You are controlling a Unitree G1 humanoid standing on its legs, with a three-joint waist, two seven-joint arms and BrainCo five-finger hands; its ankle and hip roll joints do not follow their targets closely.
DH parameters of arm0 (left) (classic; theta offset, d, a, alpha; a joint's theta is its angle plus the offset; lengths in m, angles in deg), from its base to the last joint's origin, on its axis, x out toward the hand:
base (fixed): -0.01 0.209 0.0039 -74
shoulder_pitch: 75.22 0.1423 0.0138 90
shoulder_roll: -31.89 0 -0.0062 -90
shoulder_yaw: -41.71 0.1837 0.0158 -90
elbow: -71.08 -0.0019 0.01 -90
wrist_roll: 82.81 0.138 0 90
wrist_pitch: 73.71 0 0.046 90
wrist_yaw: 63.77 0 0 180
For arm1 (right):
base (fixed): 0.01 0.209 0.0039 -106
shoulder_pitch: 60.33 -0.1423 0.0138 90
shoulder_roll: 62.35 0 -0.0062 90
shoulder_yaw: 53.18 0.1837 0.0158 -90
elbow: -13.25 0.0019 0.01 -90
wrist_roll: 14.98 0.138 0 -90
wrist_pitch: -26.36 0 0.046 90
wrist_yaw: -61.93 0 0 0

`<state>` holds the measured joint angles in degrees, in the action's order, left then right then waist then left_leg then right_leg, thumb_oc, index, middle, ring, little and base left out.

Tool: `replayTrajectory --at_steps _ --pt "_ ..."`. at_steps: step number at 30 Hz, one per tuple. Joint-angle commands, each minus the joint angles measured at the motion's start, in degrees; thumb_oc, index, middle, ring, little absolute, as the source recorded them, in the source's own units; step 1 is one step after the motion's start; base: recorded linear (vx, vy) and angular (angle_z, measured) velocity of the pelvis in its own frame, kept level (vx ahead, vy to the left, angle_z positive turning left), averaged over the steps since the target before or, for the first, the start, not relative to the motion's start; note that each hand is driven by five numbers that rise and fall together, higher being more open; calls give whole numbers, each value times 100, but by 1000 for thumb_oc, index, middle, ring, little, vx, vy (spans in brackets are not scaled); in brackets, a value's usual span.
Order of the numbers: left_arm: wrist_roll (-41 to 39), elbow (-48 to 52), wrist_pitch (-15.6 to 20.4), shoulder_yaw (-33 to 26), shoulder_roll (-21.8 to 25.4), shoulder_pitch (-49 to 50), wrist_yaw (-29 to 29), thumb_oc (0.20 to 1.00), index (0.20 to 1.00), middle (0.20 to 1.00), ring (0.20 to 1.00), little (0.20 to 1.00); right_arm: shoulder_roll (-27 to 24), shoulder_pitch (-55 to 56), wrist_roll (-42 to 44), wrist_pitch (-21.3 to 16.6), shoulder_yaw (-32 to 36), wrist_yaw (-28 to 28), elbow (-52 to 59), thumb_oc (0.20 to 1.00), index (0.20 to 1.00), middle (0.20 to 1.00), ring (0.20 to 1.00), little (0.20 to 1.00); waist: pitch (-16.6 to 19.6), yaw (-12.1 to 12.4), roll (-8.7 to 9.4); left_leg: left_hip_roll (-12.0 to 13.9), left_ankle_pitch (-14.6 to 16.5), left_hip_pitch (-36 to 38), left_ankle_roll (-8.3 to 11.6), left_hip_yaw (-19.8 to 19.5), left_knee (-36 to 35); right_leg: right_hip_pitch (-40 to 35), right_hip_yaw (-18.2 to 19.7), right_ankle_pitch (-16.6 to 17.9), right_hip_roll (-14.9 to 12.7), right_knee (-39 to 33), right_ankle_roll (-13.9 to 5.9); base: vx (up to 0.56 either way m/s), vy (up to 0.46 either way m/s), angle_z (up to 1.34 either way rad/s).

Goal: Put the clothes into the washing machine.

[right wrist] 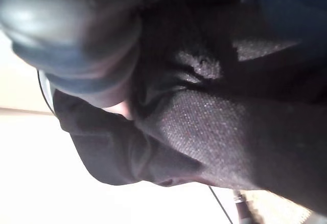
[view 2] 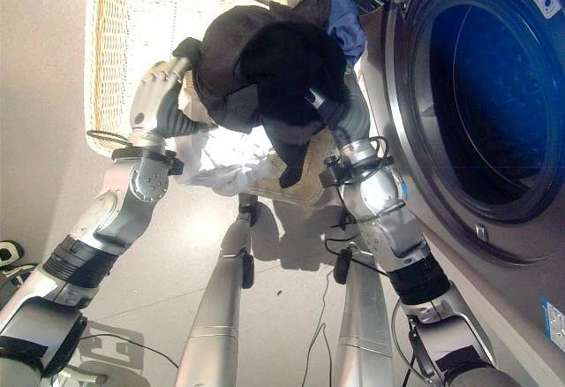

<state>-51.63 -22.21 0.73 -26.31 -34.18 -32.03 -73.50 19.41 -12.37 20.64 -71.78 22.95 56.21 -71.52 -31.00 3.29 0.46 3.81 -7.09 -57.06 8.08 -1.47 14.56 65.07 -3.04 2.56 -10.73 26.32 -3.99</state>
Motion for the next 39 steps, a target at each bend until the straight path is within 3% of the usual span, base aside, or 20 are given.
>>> replayTrajectory --at_steps 1,5,7,9,10,14,15,16,18,20,22,28,32,39 --pt "-911 336 259 -206 35 -24 716 1000 1000 1000 1000 1000 -140 46 74 -623 181 192 1126 200 200 200 200 200 121 -269 -477 -289 27 -61 -353 91 230 -481 -514 403 188 -508 -447 0 0 0" --pt "-1888 500 558 -156 -203 -18 1500 1000 1000 1000 1000 1000 -87 34 35 -614 188 192 1120 200 200 200 200 200 121 -284 -481 -284 9 -61 -367 124 200 -484 -506 430 193 -545 -450 0 0 0" --pt "-2441 608 782 -24 -493 -38 2314 1000 1000 1000 1000 1000 -20 -22 3 -642 183 227 1021 200 200 200 200 200 121 -315 -484 -296 -8 -31 -378 140 147 -501 -488 462 216 -589 -454 0 0 0" --pt "-2745 683 820 103 -598 -18 2608 1000 1000 1000 1000 1000 9 20 0 -669 149 220 970 200 200 200 200 200 121 -339 -476 -298 135 121 -360 118 182 -637 -432 348 242 -550 -496 19 8 0" --pt "-2797 700 813 113 -630 -103 2699 1000 1000 1000 1000 1000 -7 -50 12 -684 156 230 958 200 200 200 200 200 121 -356 -471 -301 -5 -10 -383 155 144 -517 -456 488 247 -615 -453 31 18 -1" --pt "-3157 672 698 275 -638 -227 3043 1000 1000 1000 1000 1000 -80 -75 -115 -800 110 103 888 200 200 200 200 200 121 -401 -460 -291 96 131 -361 166 130 -642 -395 416 276 -639 -480 -15 18 -2" --pt "-3160 677 675 268 -620 -274 3055 1000 1000 1000 1000 1000 -101 -115 -152 -833 120 73 892 200 200 200 200 200 121 -408 -456 -291 -9 18 -377 195 114 -540 -418 521 272 -679 -444 37 17 -5" --pt "-3178 661 584 293 -606 -211 2951 1000 1000 1000 1000 1000 -162 -89 -140 -921 151 -22 850 200 200 200 200 200 121 -409 -456 -297 130 179 -355 158 127 -692 -372 397 299 -663 -479 -40 11 -4" --pt "-3426 627 600 254 -543 -250 2723 1000 1000 1000 1000 1000 -238 -161 -166 -1059 222 -162 840 200 200 200 200 200 121 -426 -454 -299 -6 38 -378 188 113 -576 -389 534 292 -727 -441 -30 17 -4" --pt "-3901 570 859 192 -569 -169 2505 1000 1000 1000 1000 1000 -259 -100 -118 -1203 323 -394 813 200 200 200 200 200 121 -431 -450 -294 143 173 -367 151 152 -701 -341 399 300 -673 -485 19 9 -2" --pt "-4185 575 1134 67 -591 -149 2275 1000 1000 1000 1000 1000 -238 -126 -155 -1331 451 -633 785 200 200 200 200 200 121 -437 -442 -302 11 26 -387 169 136 -574 -367 538 290 -730 -438 -26 4 0" --pt "-4267 526 1280 -169 -688 -8 1558 1000 1000 1000 1000 1000 -93 -80 158 -1675 719 -1033 760 200 200 200 200 200 121 -409 -437 -325 1 65 -413 119 79 -612 -369 541 305 -754 -418 0 0 0" --pt "-4461 304 1602 -301 -734 56 831 1000 1000 1000 1000 1000 59 -32 560 -1857 867 -1307 752 200 200 200 200 200 121 -399 -421 -330 -6 84 -426 97 53 -639 -383 530 312 -770 -404 0 0 0" --pt "-5017 313 2153 -578 -921 213 605 1000 1000 1000 1000 1000 161 -27 823 -1953 1087 -1925 624 200 200 200 200 200 121 -360 -445 -338 -4 136 -419 91 20 -693 -395 509 304 -792 -383 0 0 0"
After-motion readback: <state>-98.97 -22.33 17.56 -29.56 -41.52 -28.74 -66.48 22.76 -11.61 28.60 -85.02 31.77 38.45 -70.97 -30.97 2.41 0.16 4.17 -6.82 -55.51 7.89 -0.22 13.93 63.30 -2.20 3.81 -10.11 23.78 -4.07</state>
